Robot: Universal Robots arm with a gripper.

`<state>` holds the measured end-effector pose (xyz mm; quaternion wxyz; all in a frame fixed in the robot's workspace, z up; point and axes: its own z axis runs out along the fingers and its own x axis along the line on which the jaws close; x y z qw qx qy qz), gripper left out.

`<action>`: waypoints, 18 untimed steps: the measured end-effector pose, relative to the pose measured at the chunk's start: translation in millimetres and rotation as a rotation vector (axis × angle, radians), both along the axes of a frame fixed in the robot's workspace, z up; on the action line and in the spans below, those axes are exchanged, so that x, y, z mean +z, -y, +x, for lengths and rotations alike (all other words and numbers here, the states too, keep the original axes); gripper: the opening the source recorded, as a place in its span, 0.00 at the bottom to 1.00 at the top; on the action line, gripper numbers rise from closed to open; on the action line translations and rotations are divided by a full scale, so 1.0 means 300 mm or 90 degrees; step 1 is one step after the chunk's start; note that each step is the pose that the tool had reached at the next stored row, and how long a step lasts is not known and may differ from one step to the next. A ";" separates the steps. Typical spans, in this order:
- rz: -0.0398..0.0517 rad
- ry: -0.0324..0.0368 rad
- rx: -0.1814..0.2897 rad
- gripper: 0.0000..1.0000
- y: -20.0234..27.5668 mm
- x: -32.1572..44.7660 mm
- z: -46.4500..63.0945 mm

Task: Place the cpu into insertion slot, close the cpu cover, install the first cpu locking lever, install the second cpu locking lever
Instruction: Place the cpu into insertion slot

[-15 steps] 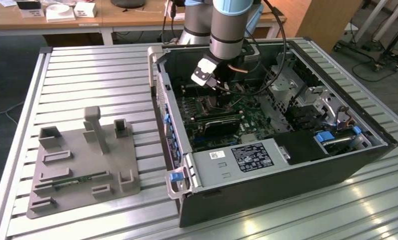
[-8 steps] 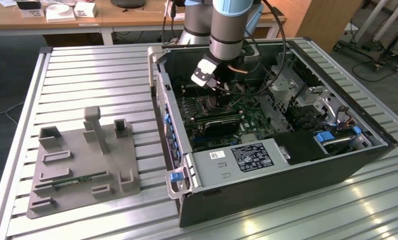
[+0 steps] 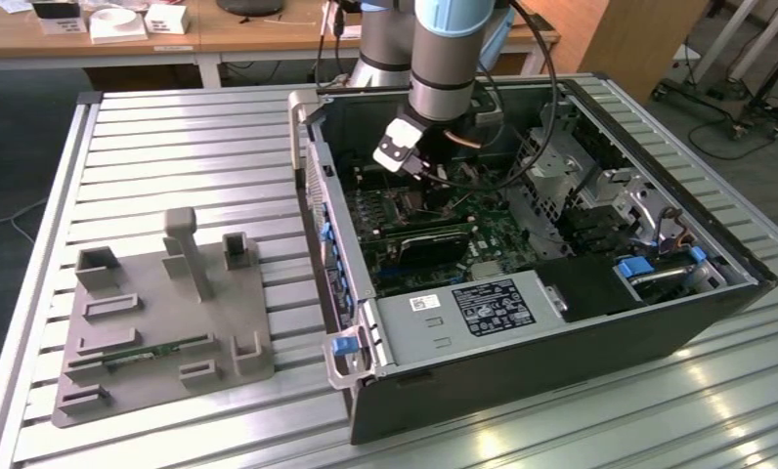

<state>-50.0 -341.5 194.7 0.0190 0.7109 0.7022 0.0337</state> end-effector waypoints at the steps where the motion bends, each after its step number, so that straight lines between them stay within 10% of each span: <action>1: 0.0000 0.0000 0.000 0.54 0.000 -0.002 0.000; 18: 0.0000 0.0000 0.000 0.54 -0.002 -0.014 -0.006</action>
